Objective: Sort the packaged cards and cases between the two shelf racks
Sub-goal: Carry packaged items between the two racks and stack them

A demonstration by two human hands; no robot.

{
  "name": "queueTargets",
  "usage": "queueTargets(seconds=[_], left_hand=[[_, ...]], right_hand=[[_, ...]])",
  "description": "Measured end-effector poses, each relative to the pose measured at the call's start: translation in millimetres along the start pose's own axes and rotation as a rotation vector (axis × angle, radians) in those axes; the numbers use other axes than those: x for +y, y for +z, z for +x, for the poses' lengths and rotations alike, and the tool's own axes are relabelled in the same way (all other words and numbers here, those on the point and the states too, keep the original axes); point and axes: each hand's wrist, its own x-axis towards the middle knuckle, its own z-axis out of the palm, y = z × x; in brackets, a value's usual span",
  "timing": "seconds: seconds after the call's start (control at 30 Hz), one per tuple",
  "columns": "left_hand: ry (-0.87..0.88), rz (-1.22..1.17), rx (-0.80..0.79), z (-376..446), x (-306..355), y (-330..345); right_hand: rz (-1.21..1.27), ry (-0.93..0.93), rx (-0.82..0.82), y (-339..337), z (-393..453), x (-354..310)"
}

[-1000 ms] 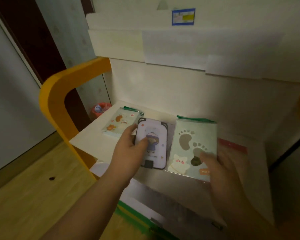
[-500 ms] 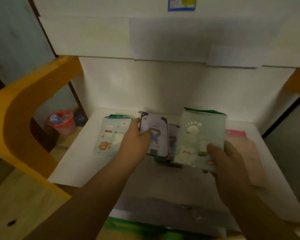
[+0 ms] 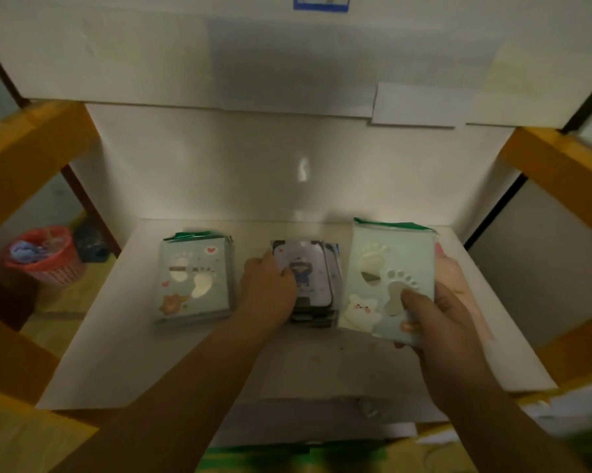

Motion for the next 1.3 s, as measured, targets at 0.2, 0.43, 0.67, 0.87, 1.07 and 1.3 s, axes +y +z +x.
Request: queueTargets(seconds=[0.2,0.43,0.67,0.87,1.07,1.3], left_hand=[[0.032,0.125,-0.097,-3,7,0],[0.1,0.158,-0.176,-15,2,-18],[0.149,-0.084,-0.081,-37,-15,-62],[0.159,-0.119,0.151,-54,-38,-106],[0.178,0.056,0.326,-74,-64,-139],[0.124,0.117,0.349,-81,-79,-155]], right_hand=[[0.018,0.006,-0.015,2,-7,-3],[0.009,0.012,-0.079,20,-15,-5],[-0.031,0.008,-0.182,49,-16,-2],[-0.091,-0.007,-0.281,93,-13,1],[-0.159,-0.057,-0.414,161,-15,0],[-0.329,-0.024,-0.434,219,3,6]])
